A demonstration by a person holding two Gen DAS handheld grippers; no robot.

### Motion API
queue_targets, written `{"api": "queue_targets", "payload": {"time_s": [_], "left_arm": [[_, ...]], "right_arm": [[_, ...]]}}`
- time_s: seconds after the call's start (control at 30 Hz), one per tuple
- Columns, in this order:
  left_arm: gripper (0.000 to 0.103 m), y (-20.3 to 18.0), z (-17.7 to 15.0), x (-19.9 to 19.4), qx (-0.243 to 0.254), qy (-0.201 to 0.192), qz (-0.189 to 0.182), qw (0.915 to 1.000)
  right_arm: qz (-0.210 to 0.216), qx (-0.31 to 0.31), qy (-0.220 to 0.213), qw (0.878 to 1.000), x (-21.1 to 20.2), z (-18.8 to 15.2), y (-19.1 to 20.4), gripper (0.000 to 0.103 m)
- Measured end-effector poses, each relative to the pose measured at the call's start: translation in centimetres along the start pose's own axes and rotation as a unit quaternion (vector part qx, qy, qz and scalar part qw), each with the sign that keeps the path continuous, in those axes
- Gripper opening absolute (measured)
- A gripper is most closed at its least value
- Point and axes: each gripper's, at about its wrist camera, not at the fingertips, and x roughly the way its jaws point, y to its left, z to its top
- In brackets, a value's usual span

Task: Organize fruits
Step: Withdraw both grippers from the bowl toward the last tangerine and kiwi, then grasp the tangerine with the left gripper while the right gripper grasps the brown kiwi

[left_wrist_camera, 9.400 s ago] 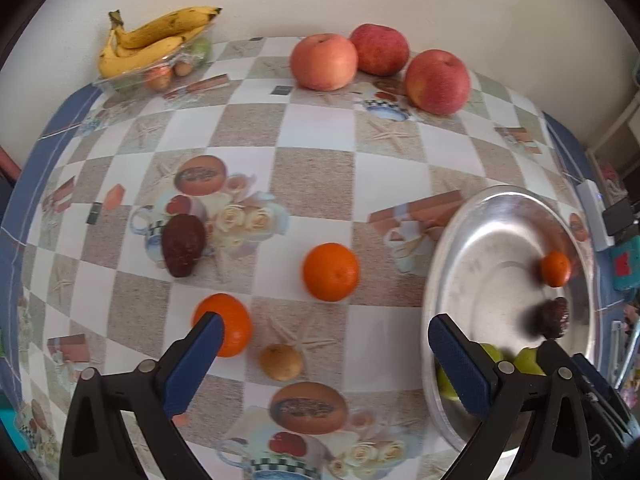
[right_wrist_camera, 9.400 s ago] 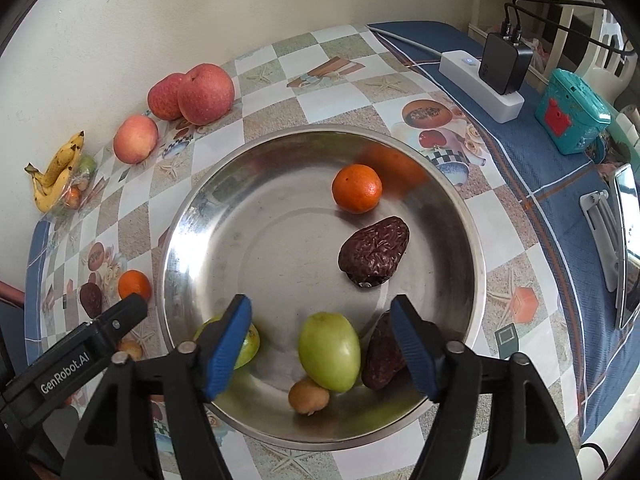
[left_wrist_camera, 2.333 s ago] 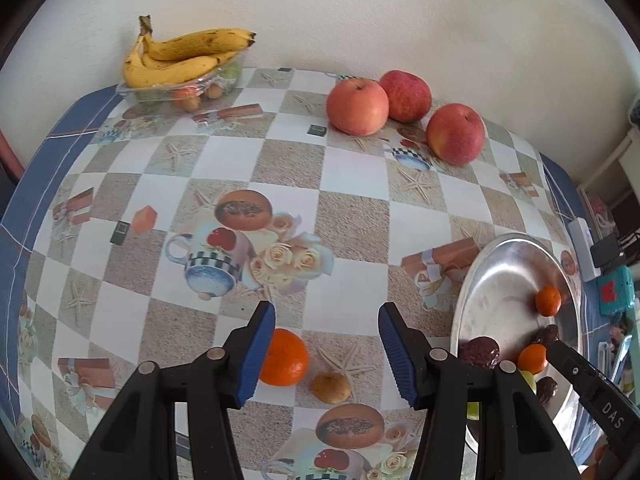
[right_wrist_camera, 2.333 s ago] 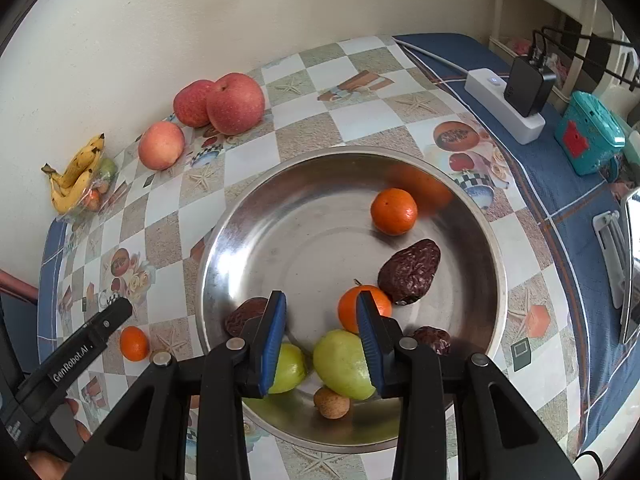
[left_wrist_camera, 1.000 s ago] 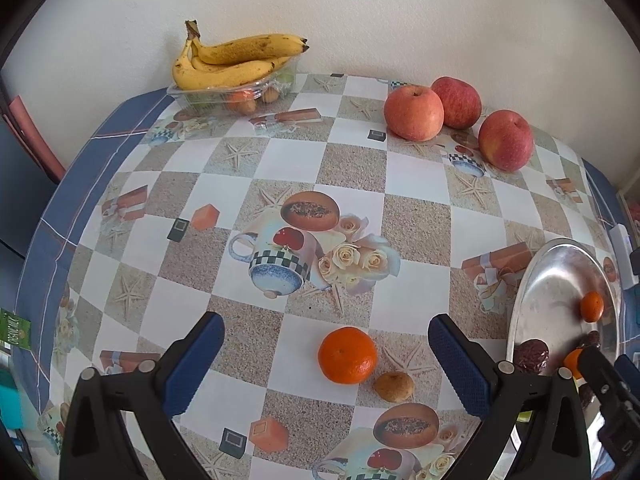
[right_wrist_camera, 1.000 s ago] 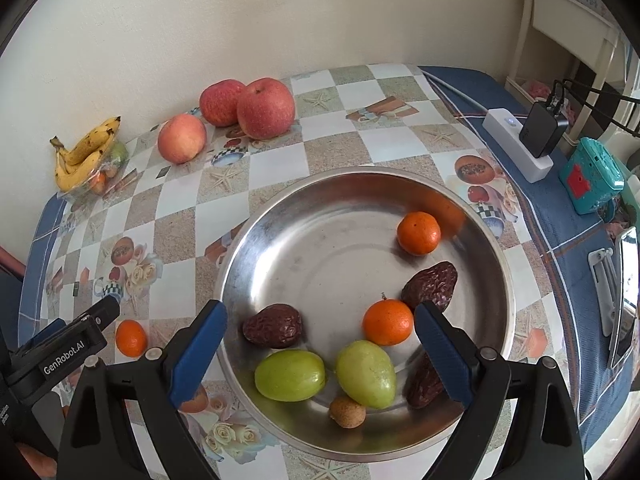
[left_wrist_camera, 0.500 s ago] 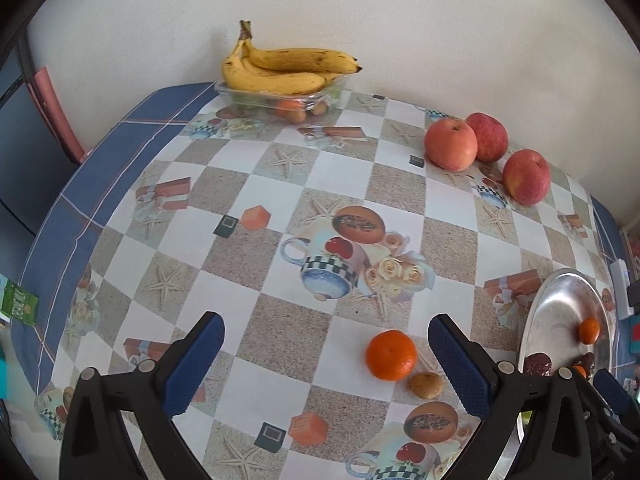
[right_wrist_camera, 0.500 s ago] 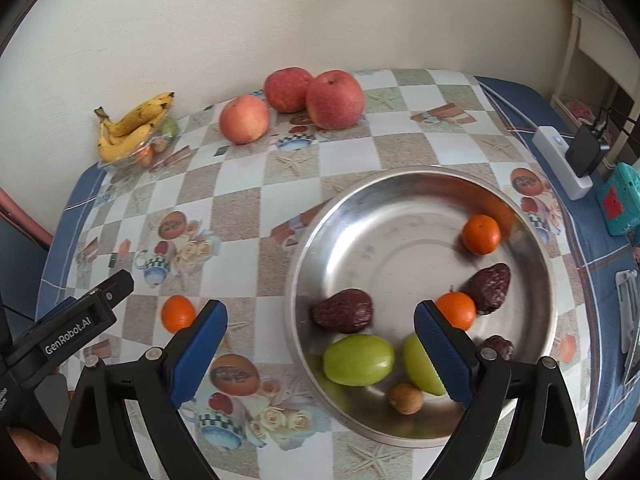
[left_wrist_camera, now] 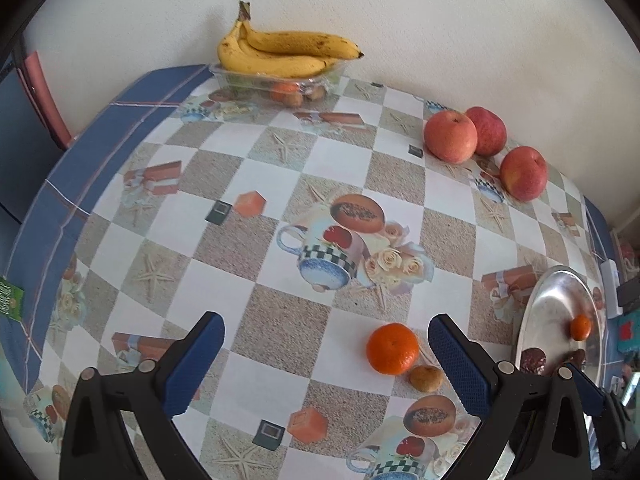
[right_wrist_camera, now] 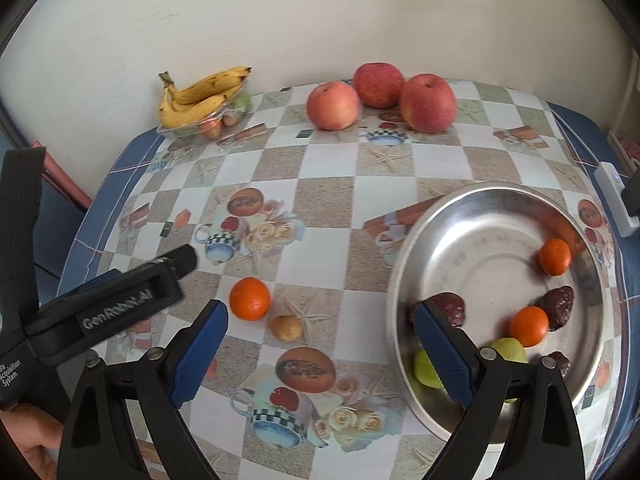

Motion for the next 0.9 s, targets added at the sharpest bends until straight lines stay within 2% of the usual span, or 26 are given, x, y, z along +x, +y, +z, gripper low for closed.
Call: {"api": "queue_targets", "payload": {"time_s": [0.07,0.13,0.27,0.4,0.9], "left_arm": [[0.103,0.0,-0.1,0.3,-0.003,0.004,-0.016,0.9999],[0.103,0.0,-0.1,0.6,-0.003,0.008,-0.019,0.9998],[0.103,-0.1,-0.2,1.1,-0.001,0.011,-0.019,0.9998],[0.103,0.0,-0.3,1.7,-0.016,0.024,-0.052,0.9982],[0.089,-1.6,-1.5,4.4,-0.009,0.079,-0.098,0.9920]], "right_arm": [[0.002,-0.007,0.001,1.000,0.4,0.0,0.5,0.093],[0.004,-0.013,0.007,1.000,1.0,-0.1,0.8,0.082],[-0.002,-0.020,0.021,1.000,2.1,-0.3,1.1,0.080],[-0.004,-0.027,0.027,0.999,2.6,-0.5,1.3,0.073],[-0.011,-0.043,0.059,0.997,5.4,-1.4,2.0,0.064]]}}
